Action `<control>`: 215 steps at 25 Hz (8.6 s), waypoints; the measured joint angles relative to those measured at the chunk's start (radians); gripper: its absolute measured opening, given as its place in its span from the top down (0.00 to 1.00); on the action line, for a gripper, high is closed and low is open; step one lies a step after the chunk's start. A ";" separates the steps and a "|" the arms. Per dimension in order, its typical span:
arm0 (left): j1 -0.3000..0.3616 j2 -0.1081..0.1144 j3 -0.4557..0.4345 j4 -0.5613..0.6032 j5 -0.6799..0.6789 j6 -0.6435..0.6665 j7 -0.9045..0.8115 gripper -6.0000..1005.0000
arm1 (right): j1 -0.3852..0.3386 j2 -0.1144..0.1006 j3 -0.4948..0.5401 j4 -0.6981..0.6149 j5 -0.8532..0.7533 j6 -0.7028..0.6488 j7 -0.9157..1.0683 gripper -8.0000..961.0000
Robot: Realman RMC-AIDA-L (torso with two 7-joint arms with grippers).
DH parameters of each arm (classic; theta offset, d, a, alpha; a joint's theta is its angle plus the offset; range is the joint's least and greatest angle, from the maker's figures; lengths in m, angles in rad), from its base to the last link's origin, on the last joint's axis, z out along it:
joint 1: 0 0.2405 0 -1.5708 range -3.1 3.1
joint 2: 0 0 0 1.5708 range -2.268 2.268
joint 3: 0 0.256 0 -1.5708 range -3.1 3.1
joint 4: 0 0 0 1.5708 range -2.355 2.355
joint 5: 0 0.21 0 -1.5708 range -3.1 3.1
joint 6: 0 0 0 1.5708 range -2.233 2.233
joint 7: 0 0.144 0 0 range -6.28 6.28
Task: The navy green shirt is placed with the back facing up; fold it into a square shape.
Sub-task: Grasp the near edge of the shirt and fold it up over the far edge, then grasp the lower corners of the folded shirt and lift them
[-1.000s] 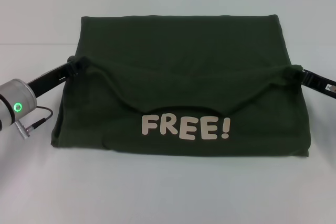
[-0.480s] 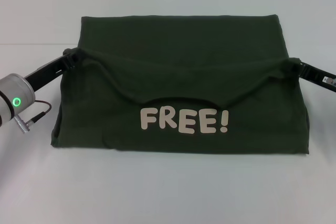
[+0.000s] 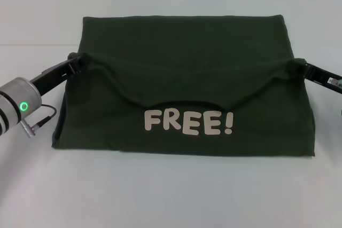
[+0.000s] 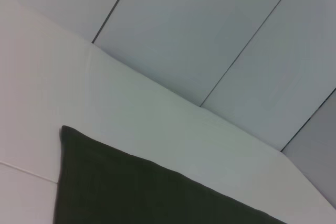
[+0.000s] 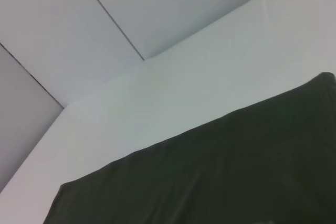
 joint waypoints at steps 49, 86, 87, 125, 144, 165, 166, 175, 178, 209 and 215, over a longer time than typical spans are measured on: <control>0.161 0.209 0.250 0.089 0.306 0.380 -0.579 0.19 | -0.181 -0.064 -0.173 0.000 -0.166 -0.731 -0.397 0.03; 0.120 0.174 0.373 0.057 0.331 0.246 -0.634 0.37 | -0.172 -0.029 -0.192 -0.001 -0.216 -0.690 -0.446 0.04; 0.120 0.173 0.373 0.060 0.330 0.245 -0.632 0.39 | -0.172 -0.029 -0.191 -0.001 -0.216 -0.689 -0.446 0.04; 0.124 0.176 0.376 0.062 0.330 0.244 -0.598 0.96 | -0.153 -0.186 -0.005 -0.098 -0.245 -0.476 0.576 0.05; 0.118 0.175 0.372 0.062 0.321 0.260 -0.594 0.96 | -0.100 -0.177 -0.178 -0.083 -0.269 -0.391 0.683 0.05; 0.116 0.165 0.373 0.062 0.321 0.276 -0.585 0.96 | -0.081 -0.174 -0.207 -0.046 -0.270 -0.400 0.694 0.06; 0.116 0.165 0.373 0.062 0.321 0.276 -0.584 0.96 | -0.081 -0.174 -0.207 -0.046 -0.270 -0.399 0.692 0.06; 0.116 0.165 0.370 0.062 0.321 0.286 -0.584 0.96 | -0.080 -0.177 -0.209 -0.052 -0.270 -0.384 0.659 0.06; 0.116 0.166 0.370 0.062 0.320 0.288 -0.585 0.96 | -0.080 -0.177 -0.209 -0.052 -0.277 -0.369 0.646 0.06; 0.115 0.161 0.367 0.062 0.318 0.290 -0.585 0.96 | -0.065 -0.146 -0.239 -0.043 -0.310 -0.296 0.604 0.06; 0.115 0.161 0.367 0.062 0.316 0.290 -0.586 0.96 | -0.058 -0.138 -0.258 -0.042 -0.308 -0.291 0.604 0.07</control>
